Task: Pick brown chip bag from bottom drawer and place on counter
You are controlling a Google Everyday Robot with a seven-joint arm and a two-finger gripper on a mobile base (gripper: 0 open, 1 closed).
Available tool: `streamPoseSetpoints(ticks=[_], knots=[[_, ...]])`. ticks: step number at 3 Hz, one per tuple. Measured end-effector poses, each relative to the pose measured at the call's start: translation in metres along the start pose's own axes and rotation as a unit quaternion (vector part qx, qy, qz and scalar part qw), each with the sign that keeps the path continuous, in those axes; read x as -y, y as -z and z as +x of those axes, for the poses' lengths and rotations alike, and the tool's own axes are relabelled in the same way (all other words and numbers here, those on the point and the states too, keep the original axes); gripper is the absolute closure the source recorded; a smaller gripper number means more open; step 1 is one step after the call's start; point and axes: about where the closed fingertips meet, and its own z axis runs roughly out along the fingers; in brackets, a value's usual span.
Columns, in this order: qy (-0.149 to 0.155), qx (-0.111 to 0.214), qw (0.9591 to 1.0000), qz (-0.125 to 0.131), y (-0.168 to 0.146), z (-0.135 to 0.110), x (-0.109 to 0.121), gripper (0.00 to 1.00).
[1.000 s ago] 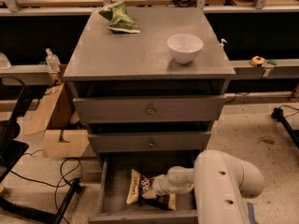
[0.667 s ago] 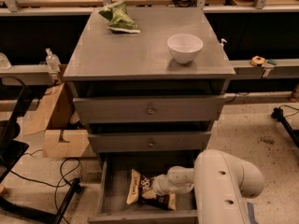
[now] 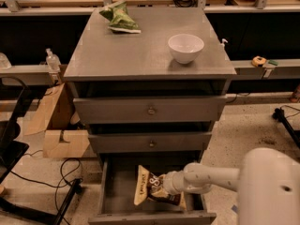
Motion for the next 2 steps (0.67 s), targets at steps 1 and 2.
streamPoseSetpoints(ticks=[1, 2], knots=[[0.043, 0.019, 0.9988, -0.013, 0.078, -0.04, -0.032, 1.0], [0.083, 0.042, 0.9956, -0.012, 0.155, -0.091, -0.031, 1.0]])
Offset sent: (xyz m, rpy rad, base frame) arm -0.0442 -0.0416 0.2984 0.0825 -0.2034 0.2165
